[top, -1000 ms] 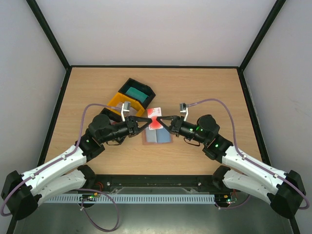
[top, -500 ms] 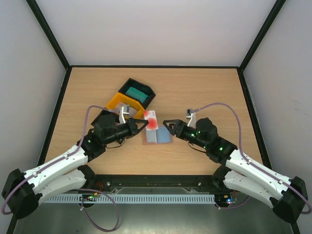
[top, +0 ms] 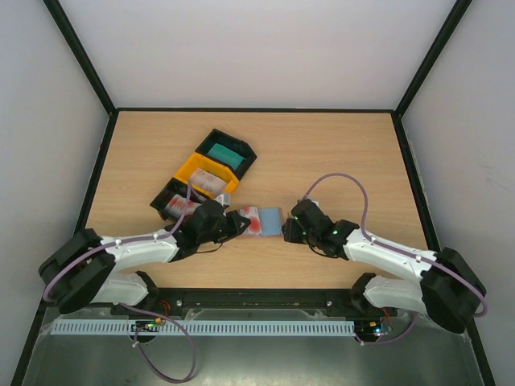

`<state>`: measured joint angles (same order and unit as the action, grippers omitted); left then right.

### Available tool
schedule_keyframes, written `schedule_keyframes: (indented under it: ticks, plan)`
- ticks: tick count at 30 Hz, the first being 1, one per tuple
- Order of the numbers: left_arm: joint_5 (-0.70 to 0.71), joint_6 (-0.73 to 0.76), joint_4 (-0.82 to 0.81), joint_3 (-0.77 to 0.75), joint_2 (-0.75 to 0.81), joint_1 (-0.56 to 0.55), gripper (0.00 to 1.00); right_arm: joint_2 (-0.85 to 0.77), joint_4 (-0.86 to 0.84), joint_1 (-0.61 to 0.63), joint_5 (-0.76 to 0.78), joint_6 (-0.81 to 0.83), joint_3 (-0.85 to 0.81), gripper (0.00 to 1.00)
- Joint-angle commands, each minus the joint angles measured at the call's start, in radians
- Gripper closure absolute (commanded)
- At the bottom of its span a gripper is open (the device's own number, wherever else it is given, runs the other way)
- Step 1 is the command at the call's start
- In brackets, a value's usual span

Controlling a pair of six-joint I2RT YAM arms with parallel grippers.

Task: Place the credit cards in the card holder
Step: Insert the credit card into the card holder.

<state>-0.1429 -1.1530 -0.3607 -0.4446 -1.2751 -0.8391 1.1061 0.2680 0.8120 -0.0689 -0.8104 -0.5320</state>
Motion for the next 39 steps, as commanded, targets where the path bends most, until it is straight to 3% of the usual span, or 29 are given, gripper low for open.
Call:
schedule_keyframes:
  ticks: [1, 7, 14, 25, 39]
  plan:
    - [0.057, -0.023, -0.142, -0.003, -0.087, -0.008, 0.98, 0.072, 0.036, 0.007, 0.063, 0.079, -0.031, 0.47]
    - [0.054, -0.056, -0.2, -0.025, -0.188, -0.007, 0.98, 0.173, -0.008, 0.006, 0.03, 0.114, -0.05, 0.6]
    - [0.055, -0.07, -0.223, -0.023, -0.228, -0.007, 0.98, 0.232, -0.035, 0.006, 0.032, 0.132, -0.062, 0.61]
    - [-0.003, -0.07, -0.29, -0.022, -0.296, 0.019, 0.98, 0.286, -0.07, 0.006, 0.068, 0.152, -0.1, 0.53]
    - [-0.035, -0.146, -0.27, -0.025, -0.359, 0.028, 0.98, 0.394, -0.051, 0.006, 0.067, 0.17, -0.118, 0.63]
